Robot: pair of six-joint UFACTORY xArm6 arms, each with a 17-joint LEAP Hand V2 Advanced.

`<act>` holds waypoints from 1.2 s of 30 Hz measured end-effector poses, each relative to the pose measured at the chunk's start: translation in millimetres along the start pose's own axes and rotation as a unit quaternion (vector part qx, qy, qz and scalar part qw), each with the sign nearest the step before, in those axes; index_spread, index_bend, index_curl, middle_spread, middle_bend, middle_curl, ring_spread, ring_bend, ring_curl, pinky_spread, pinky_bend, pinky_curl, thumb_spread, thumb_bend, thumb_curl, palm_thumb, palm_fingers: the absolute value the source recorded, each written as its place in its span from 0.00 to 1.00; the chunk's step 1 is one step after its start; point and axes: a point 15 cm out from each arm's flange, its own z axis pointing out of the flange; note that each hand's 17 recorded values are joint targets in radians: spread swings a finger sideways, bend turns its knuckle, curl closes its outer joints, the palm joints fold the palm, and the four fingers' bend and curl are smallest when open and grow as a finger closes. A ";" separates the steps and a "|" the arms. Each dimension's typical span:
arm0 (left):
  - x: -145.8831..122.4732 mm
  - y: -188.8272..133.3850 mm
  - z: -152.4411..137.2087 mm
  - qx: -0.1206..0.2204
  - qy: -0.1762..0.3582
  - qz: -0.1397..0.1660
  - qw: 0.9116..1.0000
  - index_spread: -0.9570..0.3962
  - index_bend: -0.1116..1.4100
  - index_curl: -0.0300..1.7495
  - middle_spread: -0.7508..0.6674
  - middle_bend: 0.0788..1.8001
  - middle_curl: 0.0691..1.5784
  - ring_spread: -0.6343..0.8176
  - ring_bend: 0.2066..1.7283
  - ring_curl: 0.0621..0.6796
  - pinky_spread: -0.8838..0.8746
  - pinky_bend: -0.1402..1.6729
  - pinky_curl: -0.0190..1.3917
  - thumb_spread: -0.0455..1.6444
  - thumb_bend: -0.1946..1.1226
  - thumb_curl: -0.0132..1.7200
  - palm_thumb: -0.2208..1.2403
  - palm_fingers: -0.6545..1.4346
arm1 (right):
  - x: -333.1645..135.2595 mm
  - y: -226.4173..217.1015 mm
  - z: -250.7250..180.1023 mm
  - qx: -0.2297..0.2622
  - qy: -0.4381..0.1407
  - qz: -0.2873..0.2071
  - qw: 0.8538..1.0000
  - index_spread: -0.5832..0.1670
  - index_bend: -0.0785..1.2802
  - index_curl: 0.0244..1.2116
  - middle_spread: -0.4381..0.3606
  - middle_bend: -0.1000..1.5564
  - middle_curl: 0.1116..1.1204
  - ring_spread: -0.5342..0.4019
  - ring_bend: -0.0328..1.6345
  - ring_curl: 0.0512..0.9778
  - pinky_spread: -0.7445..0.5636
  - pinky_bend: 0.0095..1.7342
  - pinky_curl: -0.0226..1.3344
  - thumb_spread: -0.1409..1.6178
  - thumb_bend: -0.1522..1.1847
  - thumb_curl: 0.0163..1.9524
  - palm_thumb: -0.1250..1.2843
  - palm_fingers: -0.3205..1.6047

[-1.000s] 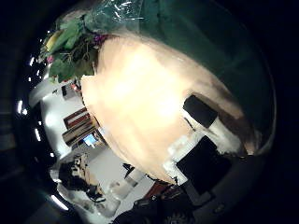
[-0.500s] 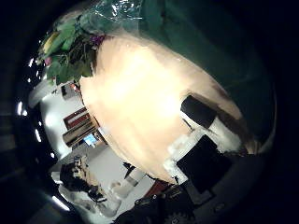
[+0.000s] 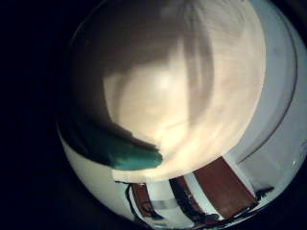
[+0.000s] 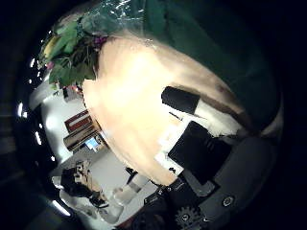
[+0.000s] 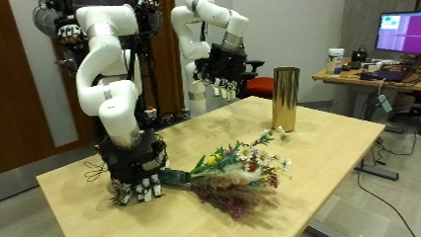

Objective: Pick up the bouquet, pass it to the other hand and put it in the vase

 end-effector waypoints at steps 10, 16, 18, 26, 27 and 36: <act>-6.3 5.5 3.8 -0.002 0.005 -0.009 1.000 0.77 0.19 0.21 0.71 0.06 0.15 0.77 0.15 0.23 0.73 0.19 0.24 0.61 0.13 0.19 0.43 0.38 | -2.3 0.6 -12.5 0.016 0.000 -0.003 1.000 0.18 0.67 0.79 0.21 0.72 0.77 0.29 0.82 0.60 0.36 0.76 0.54 0.66 0.11 0.23 0.83 0.73; -5.6 4.6 2.4 -0.001 0.004 -0.008 1.000 0.77 0.19 0.21 0.71 0.06 0.15 0.77 0.15 0.23 0.73 0.19 0.24 0.61 0.13 0.19 0.43 0.38 | -2.3 0.6 -12.5 0.016 0.000 -0.003 1.000 0.21 0.71 0.85 0.23 0.75 0.80 0.30 0.84 0.64 0.38 0.77 0.57 0.68 0.12 0.24 0.88 0.73; -6.2 5.3 3.3 -0.002 0.004 -0.010 1.000 0.77 0.19 0.21 0.71 0.06 0.15 0.77 0.15 0.23 0.73 0.19 0.24 0.61 0.13 0.19 0.43 0.38 | -2.3 0.6 -12.5 0.016 0.000 -0.003 1.000 0.21 0.72 0.87 0.24 0.75 0.81 0.31 0.84 0.65 0.39 0.77 0.58 0.68 0.12 0.25 0.89 0.73; -7.7 5.9 3.6 -0.002 0.005 -0.012 1.000 0.77 0.19 0.21 0.71 0.06 0.15 0.77 0.15 0.23 0.73 0.19 0.24 0.61 0.13 0.19 0.43 0.38 | -2.3 0.6 -12.5 0.016 0.000 -0.003 1.000 0.26 0.73 0.90 0.27 0.78 0.80 0.33 0.85 0.68 0.41 0.75 0.63 0.67 0.11 0.28 0.94 0.73; -7.7 5.9 3.6 -0.002 0.005 -0.012 1.000 0.77 0.19 0.21 0.71 0.06 0.15 0.77 0.15 0.23 0.73 0.19 0.24 0.61 0.13 0.19 0.43 0.38 | -2.3 0.6 -12.5 0.016 0.000 -0.003 1.000 0.27 0.73 0.90 0.28 0.78 0.80 0.33 0.85 0.68 0.41 0.75 0.64 0.66 0.11 0.29 0.96 0.74; -8.9 4.6 4.2 -0.003 0.006 -0.015 1.000 0.77 0.19 0.21 0.71 0.06 0.15 0.77 0.15 0.23 0.73 0.19 0.24 0.61 0.13 0.19 0.43 0.38 | -2.3 0.6 -12.5 0.016 0.000 -0.003 1.000 0.30 0.73 0.91 0.30 0.80 0.79 0.34 0.86 0.68 0.41 0.73 0.68 0.63 0.13 0.34 0.97 0.74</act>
